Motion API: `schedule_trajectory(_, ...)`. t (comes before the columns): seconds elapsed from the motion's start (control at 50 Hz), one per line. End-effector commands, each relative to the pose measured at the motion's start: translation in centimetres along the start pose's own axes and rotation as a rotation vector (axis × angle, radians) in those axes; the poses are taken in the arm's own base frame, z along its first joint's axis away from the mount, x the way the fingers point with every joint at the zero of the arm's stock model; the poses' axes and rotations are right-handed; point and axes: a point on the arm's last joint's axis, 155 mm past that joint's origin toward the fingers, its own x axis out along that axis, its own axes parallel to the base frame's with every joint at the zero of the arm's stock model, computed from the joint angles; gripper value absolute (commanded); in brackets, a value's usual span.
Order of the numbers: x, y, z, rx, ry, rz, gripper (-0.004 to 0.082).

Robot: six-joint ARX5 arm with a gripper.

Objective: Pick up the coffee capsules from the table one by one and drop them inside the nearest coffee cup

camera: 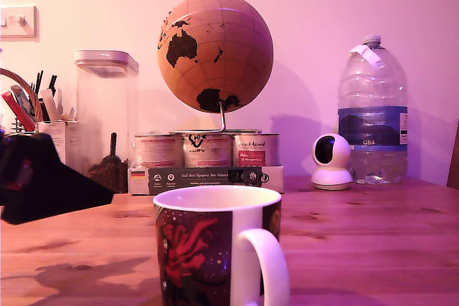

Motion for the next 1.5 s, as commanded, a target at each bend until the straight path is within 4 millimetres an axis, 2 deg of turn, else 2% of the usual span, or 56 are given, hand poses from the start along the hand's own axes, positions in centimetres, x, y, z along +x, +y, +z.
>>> schedule_trajectory(0.0,0.0,-0.2,-0.5,0.007,0.003,-0.004,0.0518)
schedule_trajectory(0.46,3.5,-0.5,-0.7,0.031,0.020,-0.041,0.0518)
schedule_trajectory(0.8,5.3,0.3,-1.0,0.030,0.027,-0.025,0.0518)
schedule_trajectory(1.06,6.3,0.3,-1.4,0.028,0.040,-0.030,0.0518)
schedule_trajectory(1.48,7.9,0.7,-0.6,0.027,0.047,-0.032,0.0518)
